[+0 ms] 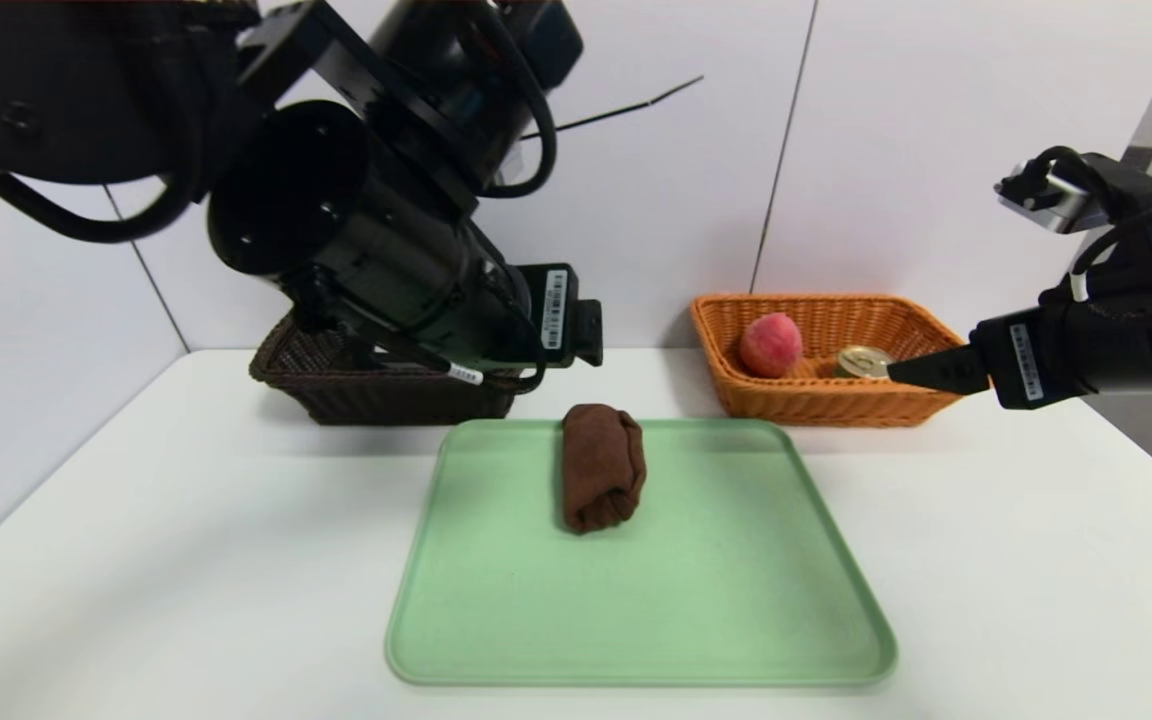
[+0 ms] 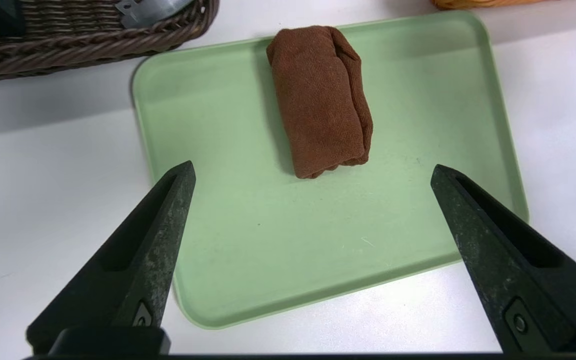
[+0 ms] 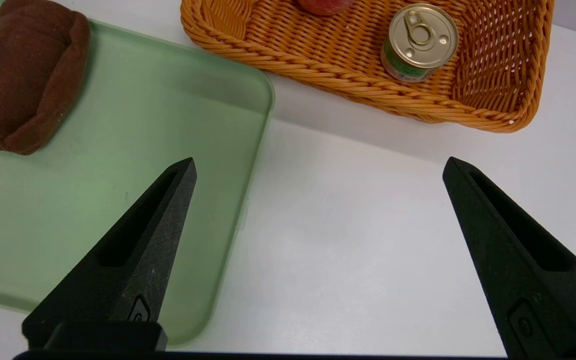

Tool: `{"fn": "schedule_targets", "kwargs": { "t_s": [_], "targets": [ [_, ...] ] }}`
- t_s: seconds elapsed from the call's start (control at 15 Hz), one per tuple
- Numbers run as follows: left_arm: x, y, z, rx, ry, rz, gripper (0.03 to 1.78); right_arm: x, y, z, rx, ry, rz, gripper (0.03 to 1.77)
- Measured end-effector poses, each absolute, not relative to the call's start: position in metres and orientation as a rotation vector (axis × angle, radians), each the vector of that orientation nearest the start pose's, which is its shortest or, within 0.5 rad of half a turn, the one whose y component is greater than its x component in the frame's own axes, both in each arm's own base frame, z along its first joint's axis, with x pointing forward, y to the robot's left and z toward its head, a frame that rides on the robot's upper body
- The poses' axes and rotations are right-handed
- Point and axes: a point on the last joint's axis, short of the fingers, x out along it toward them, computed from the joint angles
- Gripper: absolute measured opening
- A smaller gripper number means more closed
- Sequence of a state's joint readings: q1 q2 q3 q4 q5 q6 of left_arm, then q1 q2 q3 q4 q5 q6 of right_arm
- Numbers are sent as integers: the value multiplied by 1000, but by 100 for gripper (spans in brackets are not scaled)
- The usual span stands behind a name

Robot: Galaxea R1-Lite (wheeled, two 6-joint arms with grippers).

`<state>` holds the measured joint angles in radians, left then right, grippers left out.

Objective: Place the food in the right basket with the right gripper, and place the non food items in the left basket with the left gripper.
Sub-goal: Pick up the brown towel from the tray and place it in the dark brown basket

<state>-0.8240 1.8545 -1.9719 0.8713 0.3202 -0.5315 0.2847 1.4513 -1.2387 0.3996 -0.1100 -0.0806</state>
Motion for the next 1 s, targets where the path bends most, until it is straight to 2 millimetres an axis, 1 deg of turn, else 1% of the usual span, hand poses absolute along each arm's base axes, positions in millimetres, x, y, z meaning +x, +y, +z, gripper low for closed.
{"fn": "schedule_targets", "kwargs": {
  "t_s": [0.13, 0.27, 0.53, 0.8, 1.0],
  "targets": [
    [227, -248, 302, -60, 747, -287, 168, 227, 64, 273, -195, 571, 195, 170],
    [234, -262, 289, -39, 752, -284, 169, 228, 66, 269, -192, 544, 201, 170],
    [251, -283, 260, 22, 779, -281, 169, 220, 66, 260, -188, 550, 206, 170],
    [267, -299, 231, 109, 777, -243, 169, 215, 66, 257, -119, 542, 193, 170],
    [275, -308, 217, 115, 779, -238, 169, 210, 65, 251, -107, 562, 189, 170]
  ]
}}
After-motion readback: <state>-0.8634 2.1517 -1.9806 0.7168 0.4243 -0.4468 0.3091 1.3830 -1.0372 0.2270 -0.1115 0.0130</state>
